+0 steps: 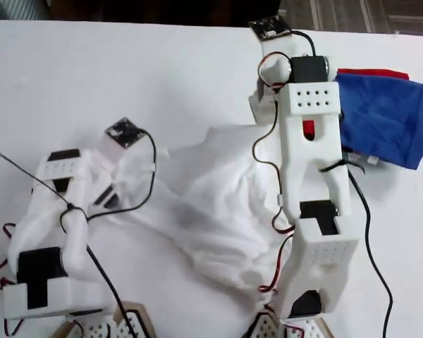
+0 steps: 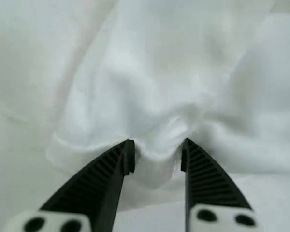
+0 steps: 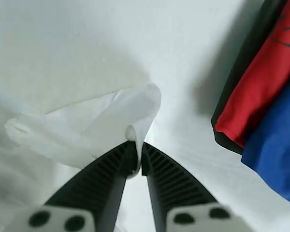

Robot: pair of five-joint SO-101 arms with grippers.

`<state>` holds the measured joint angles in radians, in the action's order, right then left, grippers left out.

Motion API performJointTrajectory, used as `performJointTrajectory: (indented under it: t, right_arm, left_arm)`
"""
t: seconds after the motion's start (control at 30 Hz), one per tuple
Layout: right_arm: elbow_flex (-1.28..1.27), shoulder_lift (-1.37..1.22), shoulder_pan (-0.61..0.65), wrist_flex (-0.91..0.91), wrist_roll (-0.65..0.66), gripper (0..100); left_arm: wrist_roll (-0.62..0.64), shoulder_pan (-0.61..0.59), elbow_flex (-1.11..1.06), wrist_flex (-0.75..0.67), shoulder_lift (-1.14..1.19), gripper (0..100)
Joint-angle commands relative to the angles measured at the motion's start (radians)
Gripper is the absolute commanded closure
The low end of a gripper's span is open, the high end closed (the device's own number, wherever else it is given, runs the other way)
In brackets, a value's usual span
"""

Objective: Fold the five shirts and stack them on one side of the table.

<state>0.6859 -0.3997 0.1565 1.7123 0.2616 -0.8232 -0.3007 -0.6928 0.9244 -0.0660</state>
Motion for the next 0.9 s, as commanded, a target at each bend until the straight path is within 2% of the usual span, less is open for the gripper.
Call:
performJointTrajectory:
  t: [0.0, 0.23, 0.6, 0.87]
  right_arm:
    - [0.035, 0.074, -0.007, 0.008, 0.003, 98.0]
    - [0.035, 0.070, -0.007, 0.008, 0.003, 98.0]
    - [0.035, 0.070, -0.008, 0.008, 0.005, 98.0]
    - [0.035, 0.070, -0.008, 0.008, 0.005, 98.0]
  left_arm:
    - [0.023, -0.008, 0.081, 0.043, 0.003, 82]
    - [0.020, -0.005, 0.213, 0.187, 0.003, 82]
    - [-0.021, 0.017, 0.174, 0.219, 0.008, 82]
    - [-0.028, 0.017, 0.147, 0.180, 0.011, 84]
